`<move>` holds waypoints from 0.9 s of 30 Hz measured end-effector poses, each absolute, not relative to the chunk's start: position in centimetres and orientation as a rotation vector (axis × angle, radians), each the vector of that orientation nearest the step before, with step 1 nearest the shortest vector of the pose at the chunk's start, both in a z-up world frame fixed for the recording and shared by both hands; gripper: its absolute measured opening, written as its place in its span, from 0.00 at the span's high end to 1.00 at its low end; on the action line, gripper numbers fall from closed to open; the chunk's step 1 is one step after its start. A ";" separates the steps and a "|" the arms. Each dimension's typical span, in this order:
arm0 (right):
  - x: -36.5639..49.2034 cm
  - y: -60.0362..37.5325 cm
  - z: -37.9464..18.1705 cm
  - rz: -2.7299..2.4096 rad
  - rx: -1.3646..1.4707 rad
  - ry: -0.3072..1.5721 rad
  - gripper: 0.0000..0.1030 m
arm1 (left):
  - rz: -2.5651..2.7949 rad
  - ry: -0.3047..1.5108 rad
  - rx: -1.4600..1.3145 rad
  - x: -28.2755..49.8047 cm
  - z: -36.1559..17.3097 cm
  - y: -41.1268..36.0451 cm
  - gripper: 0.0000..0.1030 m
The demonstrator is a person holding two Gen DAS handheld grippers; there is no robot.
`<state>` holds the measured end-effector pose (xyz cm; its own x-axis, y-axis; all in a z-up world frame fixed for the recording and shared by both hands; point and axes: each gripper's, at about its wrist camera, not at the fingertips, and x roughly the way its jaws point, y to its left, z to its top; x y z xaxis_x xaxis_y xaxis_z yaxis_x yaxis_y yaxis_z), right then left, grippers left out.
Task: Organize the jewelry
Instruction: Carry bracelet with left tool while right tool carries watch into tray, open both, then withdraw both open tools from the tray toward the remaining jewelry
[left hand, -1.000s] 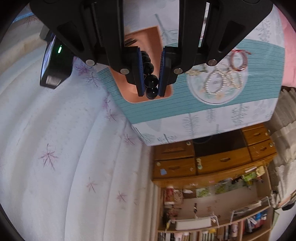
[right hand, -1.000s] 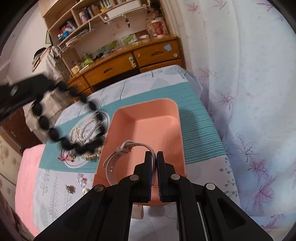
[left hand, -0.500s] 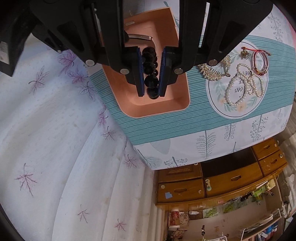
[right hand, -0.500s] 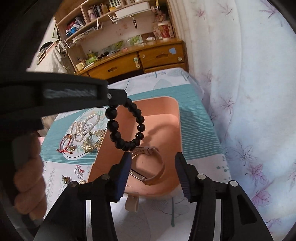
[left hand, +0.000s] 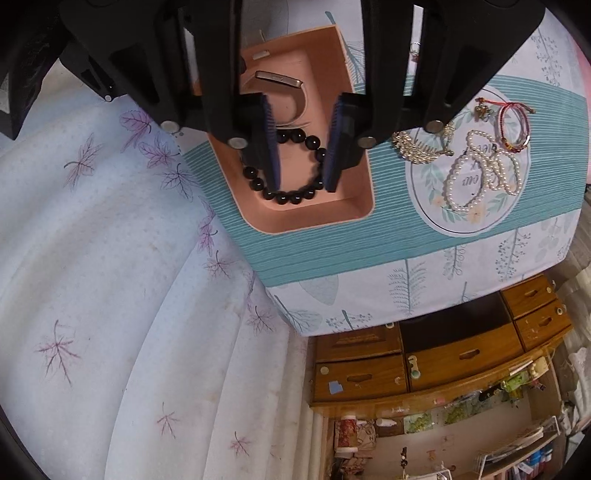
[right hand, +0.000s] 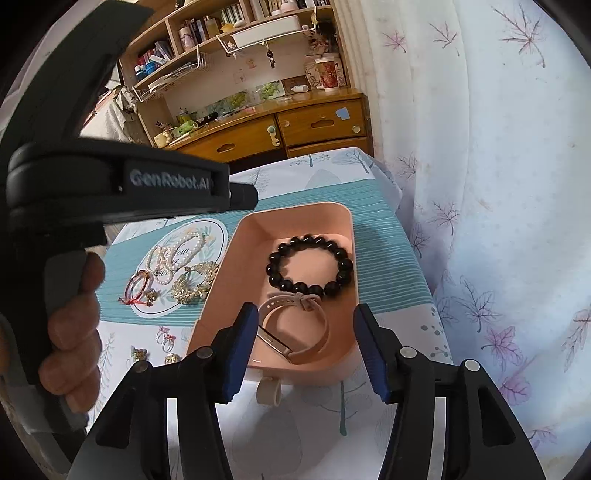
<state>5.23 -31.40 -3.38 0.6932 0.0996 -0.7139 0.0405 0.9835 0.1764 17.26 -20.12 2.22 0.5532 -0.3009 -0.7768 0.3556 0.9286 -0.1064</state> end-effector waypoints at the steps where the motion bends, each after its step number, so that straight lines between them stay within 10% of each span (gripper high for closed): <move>1: 5.1 -31.3 -3.3 0.032 0.181 0.806 0.47 | -0.384 0.896 0.065 17.0 2.5 -20.0 0.69; 27: 1.2 -23.8 -0.2 0.069 0.082 0.823 0.47 | -0.153 0.829 -0.001 5.9 4.4 -5.1 0.62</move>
<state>1.24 -23.80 -0.19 0.6778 0.0931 -0.7293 -0.0297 0.9946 0.0993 5.93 -5.06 4.36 0.6654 -0.1357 -0.7340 0.1350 0.9890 -0.0605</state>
